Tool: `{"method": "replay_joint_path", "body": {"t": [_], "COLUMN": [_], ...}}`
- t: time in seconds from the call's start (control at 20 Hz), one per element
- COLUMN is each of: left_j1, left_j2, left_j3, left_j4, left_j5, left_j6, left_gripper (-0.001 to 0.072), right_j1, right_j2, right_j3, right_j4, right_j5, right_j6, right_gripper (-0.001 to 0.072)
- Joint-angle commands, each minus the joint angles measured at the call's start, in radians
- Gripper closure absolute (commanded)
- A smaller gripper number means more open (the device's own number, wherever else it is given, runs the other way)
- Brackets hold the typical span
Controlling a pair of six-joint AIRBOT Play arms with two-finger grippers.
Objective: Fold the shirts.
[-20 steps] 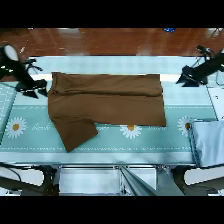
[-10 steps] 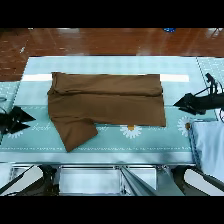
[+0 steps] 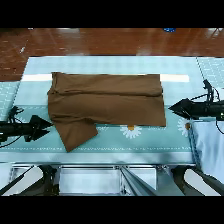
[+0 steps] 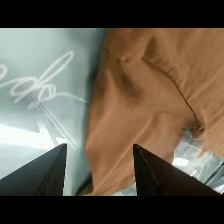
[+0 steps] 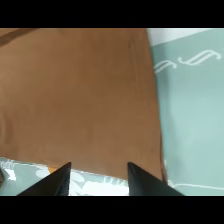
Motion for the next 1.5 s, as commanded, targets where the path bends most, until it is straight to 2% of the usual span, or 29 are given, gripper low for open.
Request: {"method": "replay_joint_path", "body": {"t": [0.0, 0.2, 0.35, 0.4, 0.5, 0.6, 0.7, 0.8, 1.05, 1.2, 1.45], "left_j1": [-0.074, -0.164, -0.250, -0.275, -0.309, -0.315, -0.315, -0.315, -0.315, -0.315, -0.316], "left_j2": [-0.062, -0.102, -0.114, -0.121, -0.133, -0.133, -0.132, -0.132, -0.132, -0.132, -0.132], "left_j3": [-0.015, -0.014, -0.002, 0.006, 0.027, 0.045, 0.065, 0.081, 0.084, 0.084, 0.084], "left_j4": [-0.029, -0.041, -0.044, -0.044, -0.044, -0.043, -0.033, -0.032, -0.033, -0.033, -0.033], "left_j5": [0.069, 0.175, 0.281, 0.291, 0.286, 0.268, 0.240, 0.222, 0.212, 0.212, 0.211], "left_j6": [0.017, 0.011, -0.036, -0.040, -0.039, -0.039, -0.039, -0.035, -0.036, -0.036, -0.036], "left_gripper": [0.0201, 0.0201, 0.0208, 0.0280, 0.0685, 0.0687, 0.0688, 0.0688, 0.0688, 0.0687, 0.0687], "right_j1": [-0.001, 0.000, -0.001, -0.003, -0.034, -0.075, -0.093, -0.090, -0.051, 0.031, 0.120], "right_j2": [0.003, 0.003, 0.003, 0.003, 0.003, 0.003, 0.003, 0.003, -0.006, -0.076, -0.188], "right_j3": [-0.005, -0.005, -0.005, -0.005, -0.005, -0.005, -0.010, -0.050, -0.159, -0.158, -0.153], "right_j4": [0.034, 0.060, 0.076, 0.075, 0.069, -0.016, -0.204, -0.264, -0.193, -0.151, 0.081], "right_j5": [-0.002, -0.002, -0.005, -0.005, 0.005, 0.019, 0.067, 0.103, 0.019, -0.046, -0.246], "right_j6": [-0.003, 0.012, 0.027, 0.032, 0.031, 0.060, 0.151, 0.191, 0.184, 0.190, 0.163], "right_gripper": [0.0303, 0.0303, 0.0303, 0.0303, 0.0303, 0.0303, 0.0303, 0.0303, 0.0303, 0.0303, 0.0303]}}
